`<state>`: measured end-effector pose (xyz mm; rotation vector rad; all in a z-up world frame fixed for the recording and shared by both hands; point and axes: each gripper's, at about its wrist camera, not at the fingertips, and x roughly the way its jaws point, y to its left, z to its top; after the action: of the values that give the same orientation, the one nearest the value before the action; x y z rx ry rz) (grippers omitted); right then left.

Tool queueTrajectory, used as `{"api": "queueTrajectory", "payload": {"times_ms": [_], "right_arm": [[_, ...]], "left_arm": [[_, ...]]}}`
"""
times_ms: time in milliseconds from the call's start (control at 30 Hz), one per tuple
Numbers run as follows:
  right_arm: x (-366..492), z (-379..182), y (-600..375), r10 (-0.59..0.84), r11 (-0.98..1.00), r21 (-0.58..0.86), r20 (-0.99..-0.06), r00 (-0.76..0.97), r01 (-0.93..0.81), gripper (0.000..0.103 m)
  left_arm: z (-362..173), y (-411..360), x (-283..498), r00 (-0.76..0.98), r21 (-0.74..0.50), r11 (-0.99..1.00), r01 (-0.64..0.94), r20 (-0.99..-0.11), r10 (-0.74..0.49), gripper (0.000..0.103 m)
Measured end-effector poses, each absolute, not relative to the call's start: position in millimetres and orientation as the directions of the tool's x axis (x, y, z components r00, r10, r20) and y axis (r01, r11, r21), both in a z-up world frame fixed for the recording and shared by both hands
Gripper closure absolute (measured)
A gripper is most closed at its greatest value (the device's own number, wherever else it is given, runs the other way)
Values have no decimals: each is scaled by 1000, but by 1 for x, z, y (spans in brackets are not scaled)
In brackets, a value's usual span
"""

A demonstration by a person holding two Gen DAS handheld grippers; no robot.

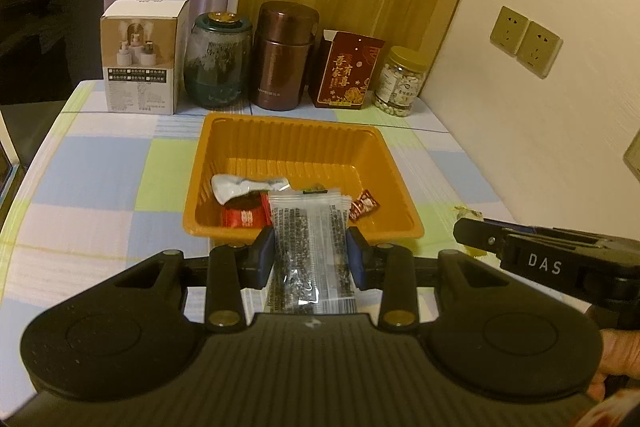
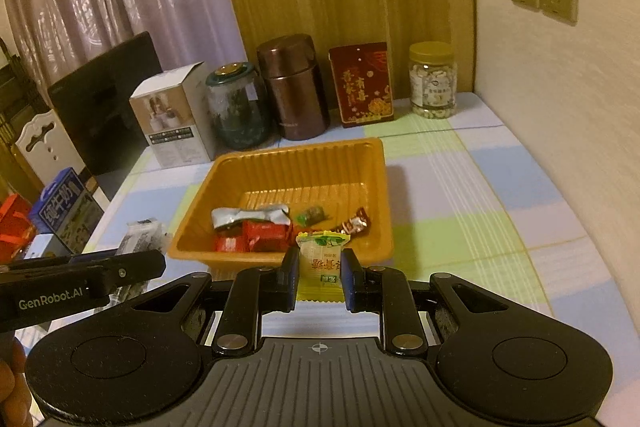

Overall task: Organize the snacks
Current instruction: 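Lift both held snacks and carry them over the orange tray, then open both grippers to drop the snacks into the tray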

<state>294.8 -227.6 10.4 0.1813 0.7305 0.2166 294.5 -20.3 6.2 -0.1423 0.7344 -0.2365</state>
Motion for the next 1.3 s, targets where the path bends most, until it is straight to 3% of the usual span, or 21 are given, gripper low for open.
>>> {"api": "queueTrajectory", "payload": {"times_ms": [1300], "right_arm": [[432,-41,-224,301,945,312,-709,638,-99,81]], "left_arm": [[-47,-27,439,645,-191,969,157,-723,-247,69]]}}
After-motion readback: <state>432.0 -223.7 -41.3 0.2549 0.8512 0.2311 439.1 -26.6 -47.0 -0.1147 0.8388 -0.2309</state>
